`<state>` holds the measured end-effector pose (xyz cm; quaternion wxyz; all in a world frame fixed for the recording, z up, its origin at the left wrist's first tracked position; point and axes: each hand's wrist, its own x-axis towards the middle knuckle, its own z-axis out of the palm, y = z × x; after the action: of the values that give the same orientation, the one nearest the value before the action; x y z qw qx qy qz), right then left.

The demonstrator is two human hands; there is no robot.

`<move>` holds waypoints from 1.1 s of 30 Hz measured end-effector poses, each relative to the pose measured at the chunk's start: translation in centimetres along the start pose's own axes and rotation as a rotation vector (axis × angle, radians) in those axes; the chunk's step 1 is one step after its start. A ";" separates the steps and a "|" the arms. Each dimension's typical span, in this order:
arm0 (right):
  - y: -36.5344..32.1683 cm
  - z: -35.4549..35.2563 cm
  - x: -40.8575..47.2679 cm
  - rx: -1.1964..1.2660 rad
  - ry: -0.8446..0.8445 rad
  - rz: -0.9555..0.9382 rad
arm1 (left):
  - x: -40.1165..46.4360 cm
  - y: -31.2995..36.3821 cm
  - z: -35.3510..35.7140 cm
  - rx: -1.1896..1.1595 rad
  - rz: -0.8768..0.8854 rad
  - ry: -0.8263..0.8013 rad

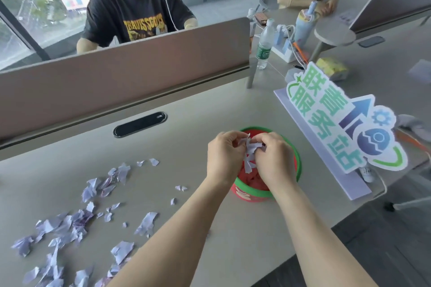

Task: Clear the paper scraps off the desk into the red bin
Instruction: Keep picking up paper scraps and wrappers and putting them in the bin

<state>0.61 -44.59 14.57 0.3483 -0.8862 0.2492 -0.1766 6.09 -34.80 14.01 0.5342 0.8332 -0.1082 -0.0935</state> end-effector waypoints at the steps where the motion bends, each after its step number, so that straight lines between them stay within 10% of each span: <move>1: 0.5 -0.1 0.1 -0.011 -0.007 0.010 | 0.1 -0.1 0.6 0.014 -0.001 -0.013; 17: 3.2 -0.8 0.8 -0.367 -0.328 0.071 | -0.3 0.3 2.0 0.245 0.078 -0.116; 26: -1.9 -1.1 0.6 -0.146 -0.088 -0.063 | -0.6 -1.4 -2.5 0.166 0.047 -0.008; 33: -7.2 4.0 -2.5 -0.061 -0.230 -0.274 | -2.0 -5.3 -9.2 0.232 -0.002 0.124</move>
<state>2.83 -36.45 16.52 0.3202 -0.9363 0.0902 -0.1124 7.09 -24.06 13.09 0.4399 0.8936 -0.0843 -0.0292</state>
